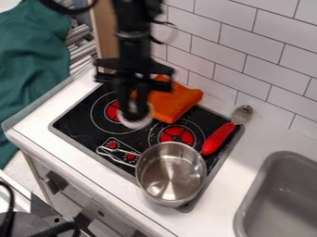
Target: Moved the thing from sliver pot to left side
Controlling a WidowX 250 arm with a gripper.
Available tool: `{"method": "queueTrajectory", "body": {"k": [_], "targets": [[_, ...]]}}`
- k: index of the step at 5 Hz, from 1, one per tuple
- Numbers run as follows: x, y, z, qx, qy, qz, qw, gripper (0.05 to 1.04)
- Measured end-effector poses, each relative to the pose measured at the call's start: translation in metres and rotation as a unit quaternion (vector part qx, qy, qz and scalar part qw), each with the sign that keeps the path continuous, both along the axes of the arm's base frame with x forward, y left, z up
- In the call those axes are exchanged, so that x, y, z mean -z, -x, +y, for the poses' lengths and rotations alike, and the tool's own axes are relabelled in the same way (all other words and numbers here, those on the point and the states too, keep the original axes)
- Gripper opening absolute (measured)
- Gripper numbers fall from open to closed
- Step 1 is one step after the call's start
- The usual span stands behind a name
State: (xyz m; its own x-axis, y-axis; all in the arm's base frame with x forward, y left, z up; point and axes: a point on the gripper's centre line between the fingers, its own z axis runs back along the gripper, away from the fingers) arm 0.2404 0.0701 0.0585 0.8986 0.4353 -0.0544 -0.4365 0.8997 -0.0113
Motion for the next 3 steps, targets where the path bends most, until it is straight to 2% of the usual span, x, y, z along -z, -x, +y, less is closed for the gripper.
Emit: {"method": "queueTrajectory", "body": {"k": [1,2,3], "targets": [[0.017,-0.007,0.048,-0.032,0.011,0.010,0.9994,0.178],[0.028,-0.021,0.074,-0.038,0.025,0.008,0.9989,0.178],[0.039,-0.041,0.087,-0.027,0.028,0.007,0.9992,0.178]]}}
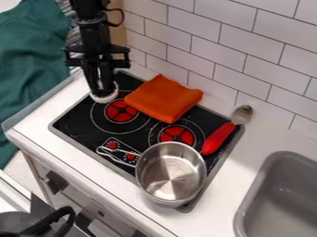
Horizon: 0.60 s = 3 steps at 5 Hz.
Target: Moved the thing from sliver pot to left side
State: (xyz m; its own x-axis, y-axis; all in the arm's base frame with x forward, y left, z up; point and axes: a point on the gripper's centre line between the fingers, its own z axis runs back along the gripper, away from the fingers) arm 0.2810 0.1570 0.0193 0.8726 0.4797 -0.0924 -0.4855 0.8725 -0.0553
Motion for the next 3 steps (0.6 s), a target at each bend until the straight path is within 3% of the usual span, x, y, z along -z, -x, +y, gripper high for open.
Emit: {"method": "queueTrajectory", "body": {"k": [2,3], "targets": [[0.031,-0.034,0.014,0.040,0.005,0.013,0.9991,0.178],[0.037,-0.046,0.019,0.053,-0.013,0.018,0.9983,0.178]]}}
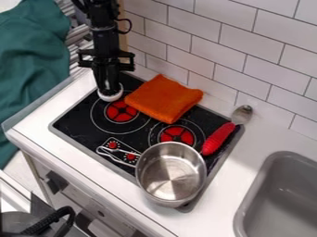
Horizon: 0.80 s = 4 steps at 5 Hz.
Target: Moved the thing from sliver pot to left side
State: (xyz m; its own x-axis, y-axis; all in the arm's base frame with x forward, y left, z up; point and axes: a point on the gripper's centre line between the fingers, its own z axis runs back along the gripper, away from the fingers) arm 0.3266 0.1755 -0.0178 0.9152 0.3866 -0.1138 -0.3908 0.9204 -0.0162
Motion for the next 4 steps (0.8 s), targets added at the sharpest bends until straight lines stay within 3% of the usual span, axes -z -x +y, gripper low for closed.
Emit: {"method": "queueTrajectory", "body": {"k": [2,3,4], "targets": [[0.002,0.000,0.001,-0.003,-0.018,0.013,0.9998,0.233],[-0.007,0.006,-0.008,-0.001,-0.034,0.005,0.9994,0.487],[-0.044,0.001,-0.015,0.003,-0.056,-0.032,0.9979,0.802]]}}
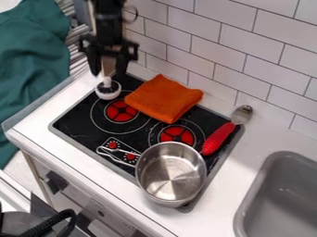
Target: Moved the thing from sliver pot to left side
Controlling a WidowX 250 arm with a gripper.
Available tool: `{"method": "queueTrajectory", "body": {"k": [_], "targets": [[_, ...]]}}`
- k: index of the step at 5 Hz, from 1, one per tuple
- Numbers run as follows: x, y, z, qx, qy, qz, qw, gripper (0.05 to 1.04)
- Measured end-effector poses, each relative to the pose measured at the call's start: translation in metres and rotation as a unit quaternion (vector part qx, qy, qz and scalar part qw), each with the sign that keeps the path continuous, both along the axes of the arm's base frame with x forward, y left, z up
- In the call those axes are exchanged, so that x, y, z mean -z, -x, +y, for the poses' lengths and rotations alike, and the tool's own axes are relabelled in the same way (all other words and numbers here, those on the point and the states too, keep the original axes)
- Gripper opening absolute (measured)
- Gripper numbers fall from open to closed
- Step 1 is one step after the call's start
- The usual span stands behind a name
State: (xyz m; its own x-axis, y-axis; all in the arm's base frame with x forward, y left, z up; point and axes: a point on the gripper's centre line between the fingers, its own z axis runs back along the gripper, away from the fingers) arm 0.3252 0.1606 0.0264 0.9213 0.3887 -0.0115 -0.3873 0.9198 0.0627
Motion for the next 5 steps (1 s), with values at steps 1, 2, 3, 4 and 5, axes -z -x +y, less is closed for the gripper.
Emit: {"method": "queueTrajectory", "body": {"k": [1,2,3,4,5], "targets": [[-0.037,0.004,-0.013,0.008,-0.017,-0.031,0.9993,1.015],[-0.061,0.014,-0.045,0.027,-0.018,-0.049,0.9983,1.011],[-0.058,0.026,-0.085,0.054,0.008,-0.039,0.9978,1.009],[-0.048,0.033,-0.110,0.073,0.026,-0.025,0.9967,1.009],[-0.042,0.040,-0.124,0.077,0.028,-0.012,0.9966,1.009]]}}
